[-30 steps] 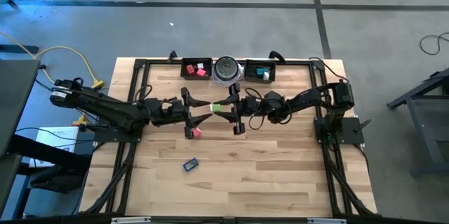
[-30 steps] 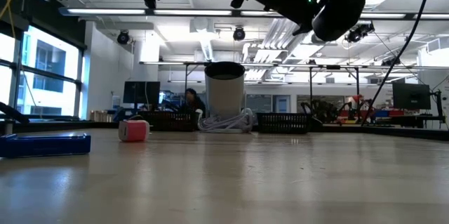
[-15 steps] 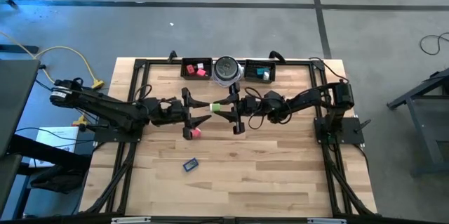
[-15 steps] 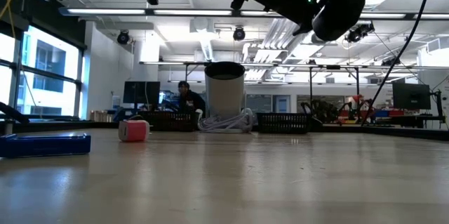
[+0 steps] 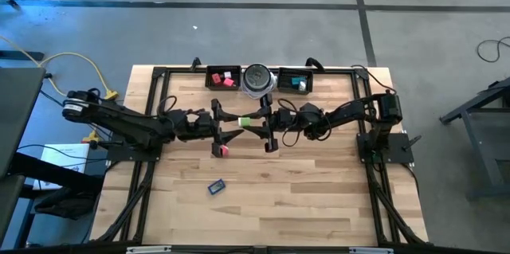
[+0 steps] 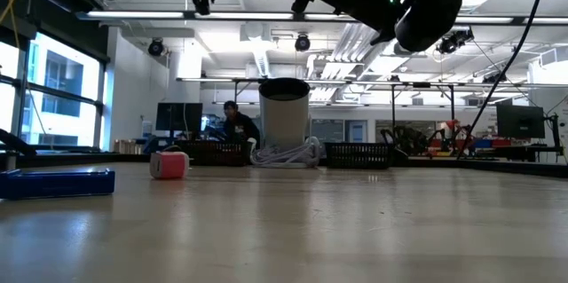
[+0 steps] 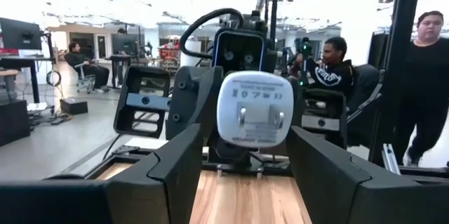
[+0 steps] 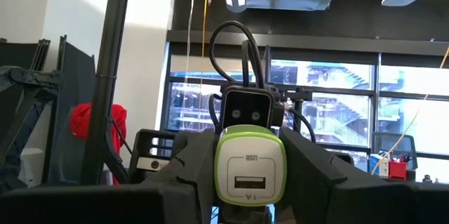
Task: Pick & Place Office items
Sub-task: Put the green charger adapter into the left black basket
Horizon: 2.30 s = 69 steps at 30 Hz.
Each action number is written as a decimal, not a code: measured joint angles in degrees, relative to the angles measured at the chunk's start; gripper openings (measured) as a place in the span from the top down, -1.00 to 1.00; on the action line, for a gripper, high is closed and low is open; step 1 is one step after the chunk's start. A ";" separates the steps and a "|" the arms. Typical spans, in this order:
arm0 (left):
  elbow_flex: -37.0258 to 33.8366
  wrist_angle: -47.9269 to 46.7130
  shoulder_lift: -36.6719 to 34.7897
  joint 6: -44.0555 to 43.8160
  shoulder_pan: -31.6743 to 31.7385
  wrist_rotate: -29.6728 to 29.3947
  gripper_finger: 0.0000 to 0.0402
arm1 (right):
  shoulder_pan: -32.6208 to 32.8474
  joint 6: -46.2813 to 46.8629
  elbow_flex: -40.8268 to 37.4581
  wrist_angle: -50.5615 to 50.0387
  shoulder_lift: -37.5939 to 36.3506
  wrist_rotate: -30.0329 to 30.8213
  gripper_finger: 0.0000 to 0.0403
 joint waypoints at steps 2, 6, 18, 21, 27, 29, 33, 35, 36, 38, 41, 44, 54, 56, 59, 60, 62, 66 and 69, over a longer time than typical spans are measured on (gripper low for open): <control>0.00 0.46 0.08 0.39 -0.04 0.02 0.01 | 0.00 0.01 0.00 -0.11 0.00 -0.02 0.40; 0.00 1.16 0.08 0.44 -0.04 0.61 0.01 | 0.02 0.05 0.00 -0.44 0.00 -0.67 0.40; 0.00 1.91 0.06 0.16 0.07 2.87 0.03 | 0.00 1.00 0.00 -0.40 0.00 -1.14 0.40; 0.00 1.80 0.06 0.14 0.07 2.83 0.12 | 0.07 1.02 0.00 -0.39 0.00 -1.21 0.40; 0.00 1.89 0.06 0.16 0.07 2.68 0.40 | 0.35 0.99 0.02 -0.26 -0.02 -0.97 0.40; 0.00 1.87 0.06 0.16 0.07 2.68 0.40 | 0.35 1.03 0.02 -0.26 -0.02 -0.99 0.40; 0.00 1.86 0.06 0.16 0.07 2.68 0.40 | 0.35 1.06 0.02 -0.28 -0.02 -1.03 0.40; 0.00 1.85 0.06 0.38 0.07 2.68 0.40 | 0.35 1.04 0.02 -0.28 -0.02 -1.09 0.40; 0.00 1.85 0.06 0.47 0.07 2.69 0.40 | 0.35 1.04 0.02 -0.28 -0.02 -1.15 0.40; 0.00 1.77 0.06 0.65 0.07 2.68 0.40 | 0.35 1.12 0.02 -0.29 -0.02 -1.38 0.40; 0.00 1.43 0.06 1.51 0.05 2.04 0.40 | 0.35 1.28 0.02 -0.42 -0.02 -1.44 0.40; 0.00 0.52 0.04 1.64 0.04 1.87 0.40 | 0.35 1.58 0.02 -0.91 -0.02 -1.46 0.24; -0.02 -0.83 0.08 3.22 0.04 1.68 0.40 | 0.37 1.41 0.04 -1.05 -0.02 -1.35 -0.05; -0.02 -2.36 -0.31 3.24 0.04 1.65 0.40 | 0.21 1.41 0.04 -1.24 -0.02 -1.94 -0.03; -0.02 -6.45 -2.01 3.67 -0.13 0.71 0.40 | -0.47 1.37 0.04 -3.01 -0.17 -3.77 -0.01; -0.02 -8.49 -2.93 3.88 -0.39 -0.16 0.40 | -0.84 1.34 -0.01 -5.17 -0.73 -4.32 -0.01; -0.02 -12.88 -5.39 4.43 -1.04 -1.81 0.40 | -1.47 0.80 -0.04 -11.31 -2.48 -4.64 0.00; 0.22 -23.61 -11.80 4.64 -2.68 -4.68 0.40 | -2.45 -3.17 -0.15 -27.04 -7.77 -4.87 0.00; 0.23 -30.92 -16.32 4.16 -3.47 -5.81 0.40 | -2.43 -6.66 -0.11 -35.80 -12.57 -2.86 0.00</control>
